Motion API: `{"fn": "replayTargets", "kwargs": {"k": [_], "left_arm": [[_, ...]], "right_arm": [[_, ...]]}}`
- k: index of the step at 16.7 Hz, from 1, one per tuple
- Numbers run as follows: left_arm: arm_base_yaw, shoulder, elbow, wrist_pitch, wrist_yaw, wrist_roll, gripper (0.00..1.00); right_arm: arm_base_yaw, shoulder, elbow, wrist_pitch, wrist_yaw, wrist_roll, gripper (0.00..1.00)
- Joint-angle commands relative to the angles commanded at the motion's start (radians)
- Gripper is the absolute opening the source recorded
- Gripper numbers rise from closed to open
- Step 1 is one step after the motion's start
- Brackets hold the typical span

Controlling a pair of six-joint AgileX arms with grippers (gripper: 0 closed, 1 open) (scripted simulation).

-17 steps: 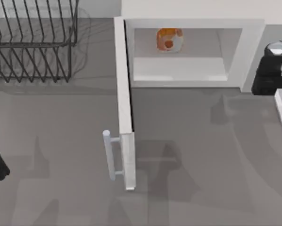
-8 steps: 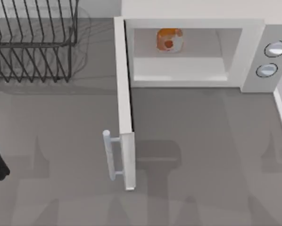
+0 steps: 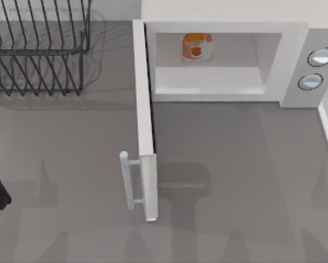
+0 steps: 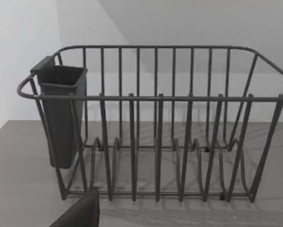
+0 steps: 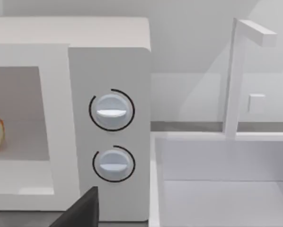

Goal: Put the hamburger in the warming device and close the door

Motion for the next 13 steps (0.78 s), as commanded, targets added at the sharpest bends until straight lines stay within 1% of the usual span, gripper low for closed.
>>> {"fn": "replayTargets", "kwargs": {"k": [1,13], "left_arm": [[0.000,0.000,0.000,0.000,0.000,0.000,1.00],[0.000,0.000,0.000,0.000,0.000,0.000,0.10]], "right_arm": [[0.000,0.000,0.000,0.000,0.000,0.000,1.00],[0.000,0.000,0.000,0.000,0.000,0.000,1.00]]}}
